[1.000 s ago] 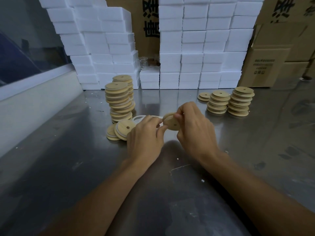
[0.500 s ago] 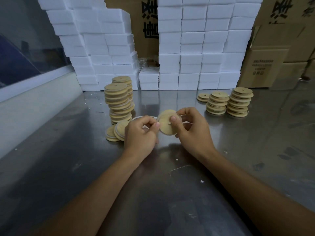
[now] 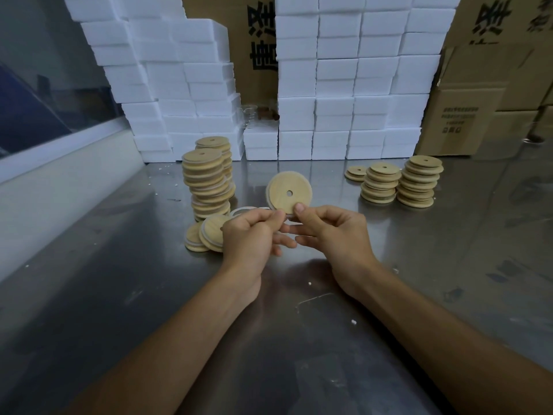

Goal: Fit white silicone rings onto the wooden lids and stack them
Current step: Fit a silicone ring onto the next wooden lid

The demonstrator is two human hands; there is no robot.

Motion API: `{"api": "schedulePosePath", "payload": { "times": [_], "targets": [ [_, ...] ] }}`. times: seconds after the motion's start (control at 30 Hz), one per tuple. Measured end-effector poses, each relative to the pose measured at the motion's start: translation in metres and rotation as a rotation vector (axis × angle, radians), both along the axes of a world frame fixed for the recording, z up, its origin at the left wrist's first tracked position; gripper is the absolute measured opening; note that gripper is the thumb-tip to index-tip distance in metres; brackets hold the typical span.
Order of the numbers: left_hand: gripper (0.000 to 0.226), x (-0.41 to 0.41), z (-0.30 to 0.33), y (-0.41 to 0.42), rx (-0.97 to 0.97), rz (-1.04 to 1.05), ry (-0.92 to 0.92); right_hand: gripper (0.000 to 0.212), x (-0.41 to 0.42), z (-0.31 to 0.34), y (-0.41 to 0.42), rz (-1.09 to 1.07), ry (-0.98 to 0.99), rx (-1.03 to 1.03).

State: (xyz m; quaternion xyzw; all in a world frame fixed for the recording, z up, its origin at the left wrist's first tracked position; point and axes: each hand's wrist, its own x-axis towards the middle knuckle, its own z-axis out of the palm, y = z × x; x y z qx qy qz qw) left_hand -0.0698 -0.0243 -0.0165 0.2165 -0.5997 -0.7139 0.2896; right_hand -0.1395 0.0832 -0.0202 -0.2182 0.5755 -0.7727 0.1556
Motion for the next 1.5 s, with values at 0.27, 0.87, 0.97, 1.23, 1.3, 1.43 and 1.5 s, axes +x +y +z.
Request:
{"api": "schedulePosePath", "payload": {
  "times": [0.27, 0.87, 0.97, 1.23, 1.3, 1.43, 1.5],
  "targets": [
    [0.017, -0.002, -0.001, 0.003, -0.06, -0.016, 0.002, 0.019, 0.0, 0.002, 0.002, 0.063, 0.0, 0.122],
    [0.025, 0.002, -0.006, -0.02, -0.467, -0.144, -0.101, 0.02, -0.014, 0.002, 0.007, -0.056, 0.05, 0.118],
    [0.026, 0.003, -0.008, -0.023, -0.471, -0.135, -0.101, 0.02, -0.014, 0.0, 0.007, -0.003, 0.118, 0.126],
    [0.031, 0.004, -0.008, -0.033, -0.482, -0.056, -0.072, 0.027, -0.01, 0.0, 0.007, 0.104, 0.223, 0.191],
    [0.033, 0.004, -0.008, -0.033, -0.486, -0.059, -0.075, 0.029, -0.012, 0.002, 0.008, 0.133, 0.222, 0.19],
    [0.024, 0.004, -0.007, -0.031, -0.522, -0.058, -0.071, 0.03, -0.015, 0.003, 0.009, 0.193, 0.231, 0.22],
    [0.019, 0.005, -0.006, -0.029, -0.547, -0.03, -0.059, 0.035, -0.015, 0.004, 0.01, 0.211, 0.257, 0.236]
  ]
}}
